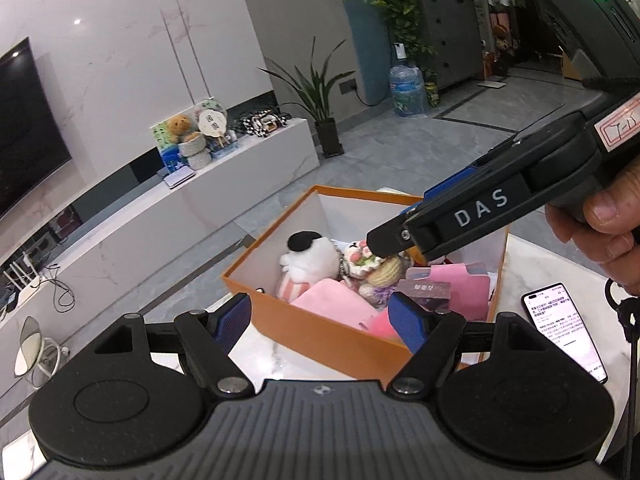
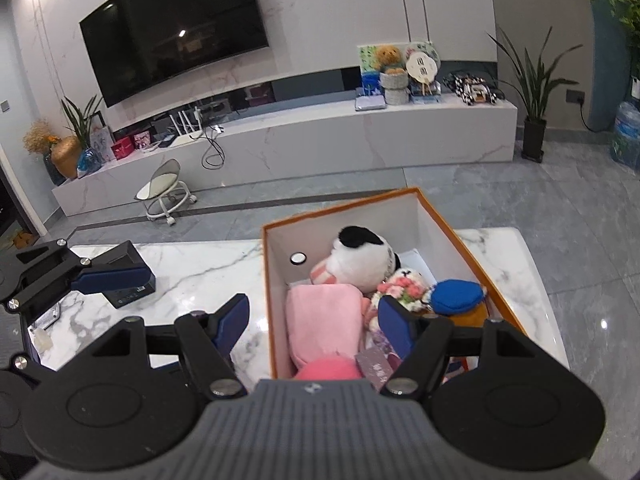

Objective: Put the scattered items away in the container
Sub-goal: 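Withdraw both open tools from the box back over the table, then move the left tool to the grey notebook while the right tool approaches the red-capped bottle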

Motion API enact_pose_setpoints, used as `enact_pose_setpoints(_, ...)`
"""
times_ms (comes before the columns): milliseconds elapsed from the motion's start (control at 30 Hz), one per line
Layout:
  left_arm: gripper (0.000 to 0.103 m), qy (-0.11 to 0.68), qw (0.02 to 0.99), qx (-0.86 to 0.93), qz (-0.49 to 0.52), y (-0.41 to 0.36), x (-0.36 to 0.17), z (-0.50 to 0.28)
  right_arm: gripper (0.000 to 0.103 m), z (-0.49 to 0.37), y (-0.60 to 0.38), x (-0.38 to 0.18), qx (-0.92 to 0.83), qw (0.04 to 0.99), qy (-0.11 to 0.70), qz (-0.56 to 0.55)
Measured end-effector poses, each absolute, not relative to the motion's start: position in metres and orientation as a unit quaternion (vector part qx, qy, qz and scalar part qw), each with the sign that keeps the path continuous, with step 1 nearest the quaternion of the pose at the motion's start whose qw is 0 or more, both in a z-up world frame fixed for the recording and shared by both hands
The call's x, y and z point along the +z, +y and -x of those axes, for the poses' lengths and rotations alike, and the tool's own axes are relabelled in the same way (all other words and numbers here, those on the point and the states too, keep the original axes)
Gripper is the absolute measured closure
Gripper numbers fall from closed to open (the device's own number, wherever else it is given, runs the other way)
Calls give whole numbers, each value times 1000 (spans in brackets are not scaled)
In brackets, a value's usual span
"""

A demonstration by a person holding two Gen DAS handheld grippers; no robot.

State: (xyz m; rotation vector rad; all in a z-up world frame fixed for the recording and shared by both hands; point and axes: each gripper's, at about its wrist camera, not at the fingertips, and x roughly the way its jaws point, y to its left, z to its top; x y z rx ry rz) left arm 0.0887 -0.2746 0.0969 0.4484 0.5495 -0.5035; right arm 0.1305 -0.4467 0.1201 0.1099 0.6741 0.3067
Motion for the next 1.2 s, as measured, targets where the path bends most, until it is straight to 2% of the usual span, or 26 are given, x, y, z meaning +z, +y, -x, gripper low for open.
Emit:
enact_pose_setpoints(700, 14, 269, 930, -180, -175, -177, 100, -78, 30, -111, -397, 127, 202, 934, 295, -17)
enact_pose_setpoints(933, 14, 281, 934, -159, -153, -133, 85, -79, 30, -110, -379, 121, 213, 930, 299, 4)
enact_pose_setpoints(1200, 14, 304, 921, -193, -145, -137, 44, -70, 30, -116, -361, 112, 220, 926, 307, 21)
